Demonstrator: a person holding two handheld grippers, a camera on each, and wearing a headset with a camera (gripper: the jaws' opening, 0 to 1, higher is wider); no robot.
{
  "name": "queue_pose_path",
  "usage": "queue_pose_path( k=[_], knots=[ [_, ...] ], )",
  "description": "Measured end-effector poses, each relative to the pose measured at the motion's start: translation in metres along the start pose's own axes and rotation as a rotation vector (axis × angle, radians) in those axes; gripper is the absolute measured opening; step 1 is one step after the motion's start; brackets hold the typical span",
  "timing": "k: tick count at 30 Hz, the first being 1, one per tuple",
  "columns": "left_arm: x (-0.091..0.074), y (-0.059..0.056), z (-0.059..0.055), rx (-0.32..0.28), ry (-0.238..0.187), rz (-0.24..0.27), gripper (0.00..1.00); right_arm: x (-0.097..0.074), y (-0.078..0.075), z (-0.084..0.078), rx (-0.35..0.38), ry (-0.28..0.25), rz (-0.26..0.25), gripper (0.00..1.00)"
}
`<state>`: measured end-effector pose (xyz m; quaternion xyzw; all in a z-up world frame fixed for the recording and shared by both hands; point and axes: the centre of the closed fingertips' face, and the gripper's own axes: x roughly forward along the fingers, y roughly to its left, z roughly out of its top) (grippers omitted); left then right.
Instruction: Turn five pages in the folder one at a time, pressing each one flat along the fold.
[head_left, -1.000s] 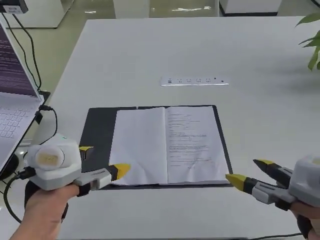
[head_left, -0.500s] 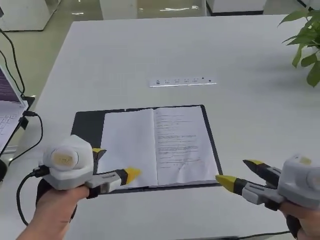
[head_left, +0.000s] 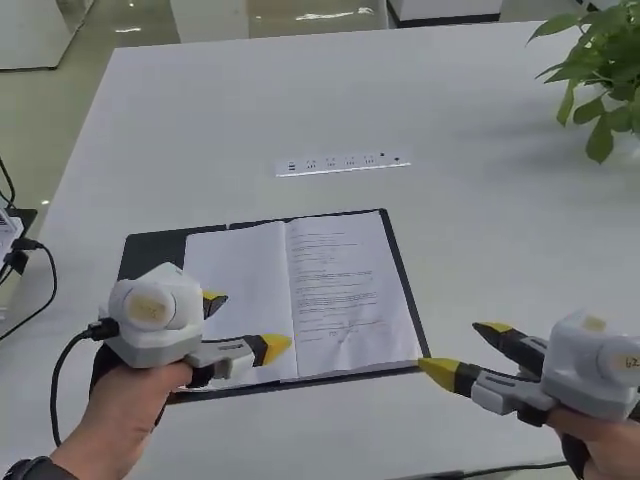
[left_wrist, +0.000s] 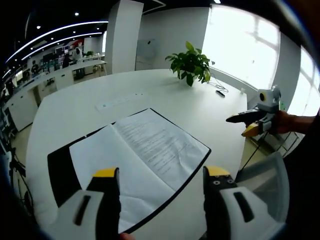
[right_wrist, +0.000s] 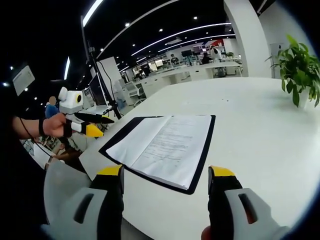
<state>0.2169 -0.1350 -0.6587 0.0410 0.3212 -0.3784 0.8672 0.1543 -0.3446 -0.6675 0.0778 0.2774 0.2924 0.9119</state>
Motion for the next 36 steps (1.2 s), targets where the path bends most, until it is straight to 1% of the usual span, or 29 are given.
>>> queue_pose_path(
  k=[4,7,14,21,28,31,36],
  knots=[
    [0.014,-0.008,0.005,-0.022,-0.004,-0.023,0.67,0.0,-0.002,-0.002,-0.001,0.007,-0.002,0.69],
    [0.026,-0.013,0.005,-0.009,0.012,-0.04,0.67,0.001,-0.002,-0.003,-0.003,0.013,0.001,0.69],
    [0.048,-0.018,0.004,0.009,0.043,-0.069,0.67,0.003,-0.002,-0.003,-0.004,0.023,0.008,0.68],
    [0.07,-0.024,0.009,0.005,0.054,-0.08,0.66,0.004,-0.002,-0.004,-0.002,0.032,0.018,0.68],
    [0.095,-0.035,0.009,0.021,0.082,-0.11,0.66,0.005,-0.001,-0.005,-0.004,0.041,0.028,0.68],
    [0.104,-0.042,0.011,0.02,0.09,-0.119,0.66,0.006,0.0,-0.003,-0.002,0.037,0.035,0.68],
    [0.122,-0.051,0.008,0.015,0.105,-0.136,0.66,0.008,-0.002,-0.007,-0.007,0.049,0.039,0.69]
  ],
)
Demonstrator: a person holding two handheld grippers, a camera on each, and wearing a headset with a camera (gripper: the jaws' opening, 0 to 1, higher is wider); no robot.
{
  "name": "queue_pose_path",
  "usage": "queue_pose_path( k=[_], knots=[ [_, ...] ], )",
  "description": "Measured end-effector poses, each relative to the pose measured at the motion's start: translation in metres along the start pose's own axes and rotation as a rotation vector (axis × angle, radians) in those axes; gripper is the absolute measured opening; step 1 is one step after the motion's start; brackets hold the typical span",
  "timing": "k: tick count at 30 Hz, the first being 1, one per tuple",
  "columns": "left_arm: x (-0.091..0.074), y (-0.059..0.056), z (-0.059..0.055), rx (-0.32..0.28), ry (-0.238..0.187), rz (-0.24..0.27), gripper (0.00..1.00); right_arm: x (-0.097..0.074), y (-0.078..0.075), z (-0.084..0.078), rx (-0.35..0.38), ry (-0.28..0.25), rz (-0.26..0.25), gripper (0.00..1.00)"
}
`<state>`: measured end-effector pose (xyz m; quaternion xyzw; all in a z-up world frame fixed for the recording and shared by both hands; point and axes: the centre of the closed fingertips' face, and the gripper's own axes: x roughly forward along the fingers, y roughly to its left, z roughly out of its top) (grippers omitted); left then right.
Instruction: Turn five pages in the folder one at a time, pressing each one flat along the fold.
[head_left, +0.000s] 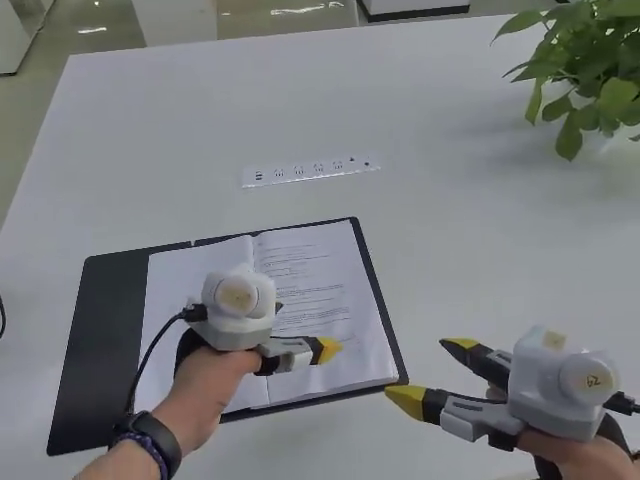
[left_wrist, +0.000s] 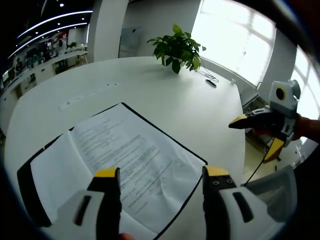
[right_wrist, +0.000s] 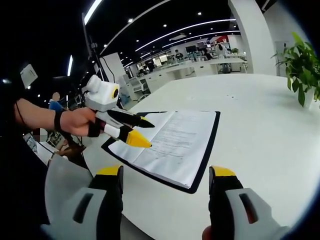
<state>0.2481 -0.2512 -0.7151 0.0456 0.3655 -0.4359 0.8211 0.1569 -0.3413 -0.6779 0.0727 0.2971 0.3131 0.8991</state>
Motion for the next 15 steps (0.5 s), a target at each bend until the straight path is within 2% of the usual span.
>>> queue_pose_path(
  k=[7,12,15],
  knots=[
    [0.029,-0.012,-0.006,0.003,0.034,-0.018,0.65,0.002,-0.003,-0.005,-0.016,0.017,0.006,0.69],
    [0.049,-0.025,-0.014,0.029,0.074,-0.036,0.65,0.003,-0.005,-0.008,-0.006,0.017,0.011,0.69],
    [0.059,-0.033,-0.017,0.05,0.084,-0.042,0.65,0.003,-0.004,-0.014,-0.01,0.037,0.021,0.69]
  ],
)
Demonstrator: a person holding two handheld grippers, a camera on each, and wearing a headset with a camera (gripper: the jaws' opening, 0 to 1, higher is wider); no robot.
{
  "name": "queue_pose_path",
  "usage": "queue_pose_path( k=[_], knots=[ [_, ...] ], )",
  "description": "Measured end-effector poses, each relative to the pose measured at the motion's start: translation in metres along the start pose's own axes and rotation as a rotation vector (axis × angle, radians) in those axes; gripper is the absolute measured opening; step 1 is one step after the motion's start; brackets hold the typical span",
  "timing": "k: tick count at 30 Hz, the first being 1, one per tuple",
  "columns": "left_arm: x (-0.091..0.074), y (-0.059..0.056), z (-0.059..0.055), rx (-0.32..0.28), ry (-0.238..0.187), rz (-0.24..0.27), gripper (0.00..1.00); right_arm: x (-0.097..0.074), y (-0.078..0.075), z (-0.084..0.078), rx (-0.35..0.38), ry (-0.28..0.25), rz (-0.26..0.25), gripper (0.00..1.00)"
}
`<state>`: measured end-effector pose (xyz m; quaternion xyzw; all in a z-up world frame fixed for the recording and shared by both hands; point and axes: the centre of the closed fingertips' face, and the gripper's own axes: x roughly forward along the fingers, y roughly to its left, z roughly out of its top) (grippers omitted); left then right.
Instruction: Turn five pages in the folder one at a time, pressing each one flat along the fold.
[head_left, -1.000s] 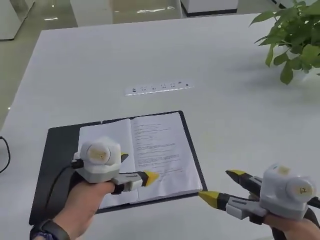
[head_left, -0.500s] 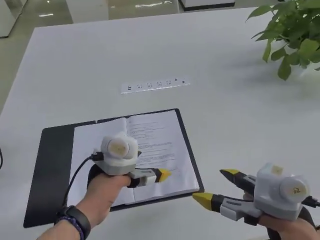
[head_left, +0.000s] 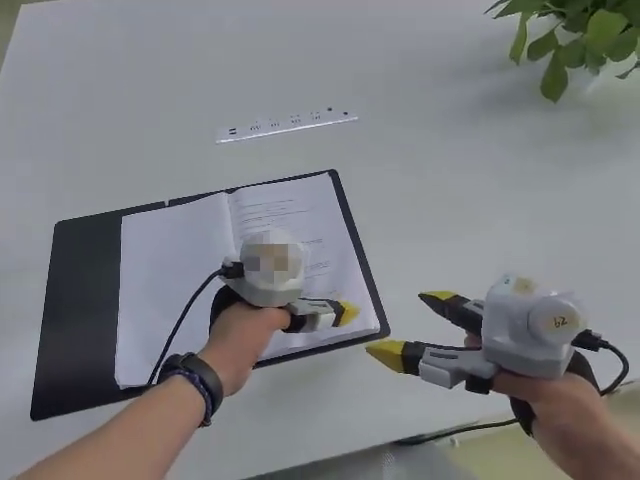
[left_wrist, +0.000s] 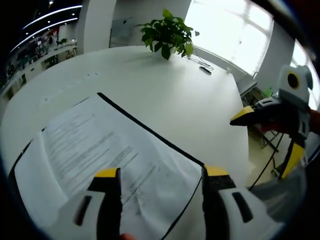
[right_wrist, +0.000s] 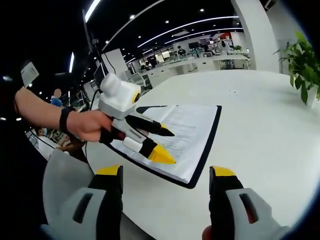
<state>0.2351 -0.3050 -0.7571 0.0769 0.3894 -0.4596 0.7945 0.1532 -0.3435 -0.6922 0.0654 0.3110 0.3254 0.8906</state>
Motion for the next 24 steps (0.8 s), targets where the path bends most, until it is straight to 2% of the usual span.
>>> queue_pose_path(
  k=[3,7,8,10,11,15,24],
  knots=[
    [0.01,-0.006,-0.002,0.012,0.005,-0.012,0.67,0.0,-0.001,-0.003,-0.002,0.009,0.005,0.7],
    [0.021,-0.013,-0.005,0.077,0.018,-0.012,0.69,-0.002,-0.002,-0.004,0.001,0.013,0.007,0.7],
    [0.023,-0.014,-0.005,0.078,0.02,-0.015,0.69,-0.002,-0.003,-0.004,0.002,0.012,0.006,0.7],
    [0.027,-0.013,-0.005,0.126,0.019,0.002,0.7,-0.002,-0.004,-0.004,0.011,0.018,0.009,0.69],
    [0.027,-0.011,-0.007,0.156,0.029,0.015,0.69,-0.003,-0.004,-0.007,0.016,0.037,0.017,0.66],
    [0.028,-0.009,-0.012,0.214,0.051,0.03,0.66,-0.003,-0.003,-0.009,0.013,0.043,0.022,0.66],
    [0.028,-0.008,-0.013,0.239,0.052,0.035,0.65,0.0,-0.002,-0.007,0.018,0.034,0.024,0.66]
  ],
)
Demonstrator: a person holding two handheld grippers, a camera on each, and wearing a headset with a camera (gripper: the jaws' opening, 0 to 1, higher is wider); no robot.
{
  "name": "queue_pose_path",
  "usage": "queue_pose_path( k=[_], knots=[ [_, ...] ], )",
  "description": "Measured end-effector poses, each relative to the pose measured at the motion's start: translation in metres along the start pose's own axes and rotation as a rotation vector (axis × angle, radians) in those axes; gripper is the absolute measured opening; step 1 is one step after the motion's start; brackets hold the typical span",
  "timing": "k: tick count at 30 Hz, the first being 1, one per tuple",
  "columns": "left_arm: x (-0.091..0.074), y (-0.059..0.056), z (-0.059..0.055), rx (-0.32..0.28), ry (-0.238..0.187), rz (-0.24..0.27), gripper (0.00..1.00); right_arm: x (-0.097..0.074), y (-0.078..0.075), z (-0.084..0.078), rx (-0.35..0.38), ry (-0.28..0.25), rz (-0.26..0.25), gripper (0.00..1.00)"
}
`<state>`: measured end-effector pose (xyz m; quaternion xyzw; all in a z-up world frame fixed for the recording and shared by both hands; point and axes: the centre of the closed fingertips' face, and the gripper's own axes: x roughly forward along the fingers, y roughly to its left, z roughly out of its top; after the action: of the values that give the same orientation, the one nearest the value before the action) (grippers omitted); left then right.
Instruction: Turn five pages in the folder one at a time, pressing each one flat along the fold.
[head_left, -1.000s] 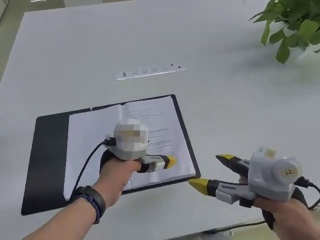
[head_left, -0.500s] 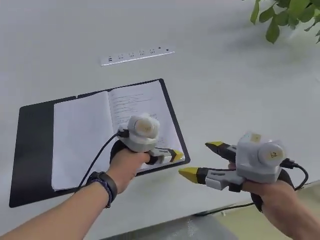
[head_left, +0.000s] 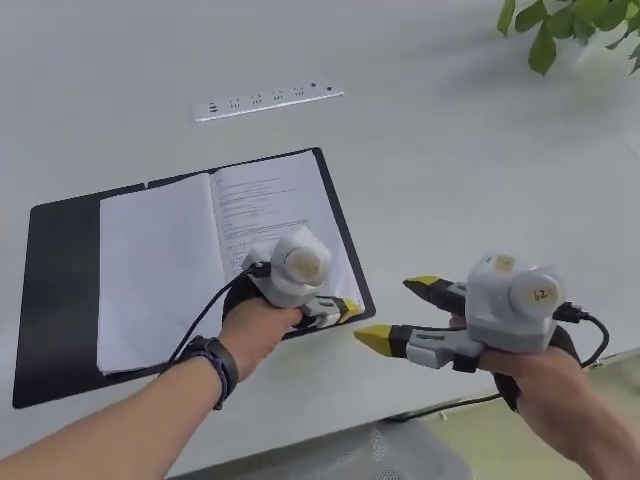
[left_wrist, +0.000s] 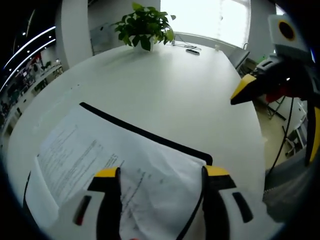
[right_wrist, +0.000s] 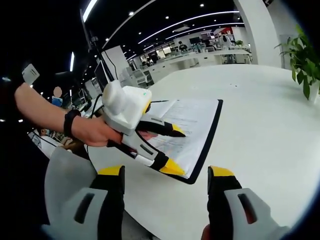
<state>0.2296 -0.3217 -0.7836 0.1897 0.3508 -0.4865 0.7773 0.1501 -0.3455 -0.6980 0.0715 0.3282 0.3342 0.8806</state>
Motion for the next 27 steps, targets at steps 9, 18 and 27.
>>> queue_pose_path(
  k=[9,18,27],
  knots=[
    [-0.002,0.007,0.0,0.001,-0.001,-0.002,0.57,0.006,-0.004,-0.004,-0.003,0.021,0.005,0.64],
    [-0.002,0.007,0.001,-0.004,-0.006,-0.008,0.57,0.02,-0.024,0.009,0.061,-0.032,-0.01,0.52],
    [-0.001,0.008,0.001,-0.024,-0.007,-0.006,0.56,0.044,-0.045,0.017,0.117,-0.048,-0.009,0.38]
  ],
)
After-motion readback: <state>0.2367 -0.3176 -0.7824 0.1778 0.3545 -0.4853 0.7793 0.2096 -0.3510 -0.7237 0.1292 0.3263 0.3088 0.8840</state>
